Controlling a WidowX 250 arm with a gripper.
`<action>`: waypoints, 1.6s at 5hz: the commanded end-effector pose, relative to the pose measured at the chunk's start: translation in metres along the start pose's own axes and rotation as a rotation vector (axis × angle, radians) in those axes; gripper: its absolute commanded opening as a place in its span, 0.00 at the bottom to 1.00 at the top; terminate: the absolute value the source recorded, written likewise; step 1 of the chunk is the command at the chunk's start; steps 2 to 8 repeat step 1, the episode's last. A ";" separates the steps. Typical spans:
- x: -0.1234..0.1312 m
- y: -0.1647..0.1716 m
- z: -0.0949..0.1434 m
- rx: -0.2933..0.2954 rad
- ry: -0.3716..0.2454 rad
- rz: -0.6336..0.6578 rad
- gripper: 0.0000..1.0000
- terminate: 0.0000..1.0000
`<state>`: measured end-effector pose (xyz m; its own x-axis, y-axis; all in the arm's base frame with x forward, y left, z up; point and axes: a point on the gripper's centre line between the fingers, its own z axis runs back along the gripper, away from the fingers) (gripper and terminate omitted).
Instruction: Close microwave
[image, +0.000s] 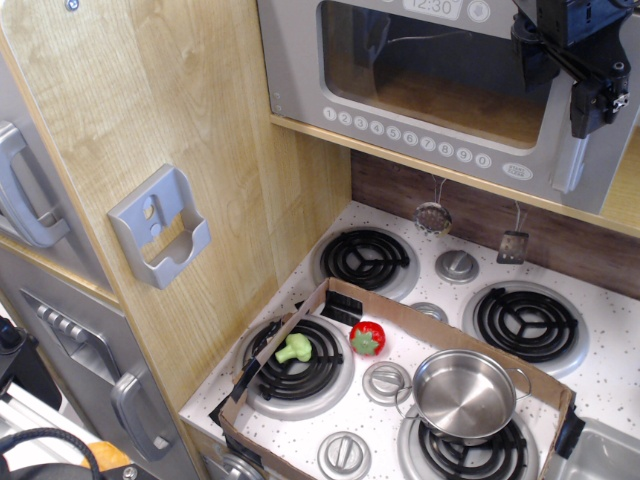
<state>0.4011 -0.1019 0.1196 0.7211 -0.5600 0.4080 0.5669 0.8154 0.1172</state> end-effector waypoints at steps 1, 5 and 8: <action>0.015 -0.007 0.022 0.016 -0.044 -0.022 1.00 1.00; 0.015 -0.007 0.022 0.016 -0.044 -0.022 1.00 1.00; 0.015 -0.007 0.022 0.016 -0.044 -0.022 1.00 1.00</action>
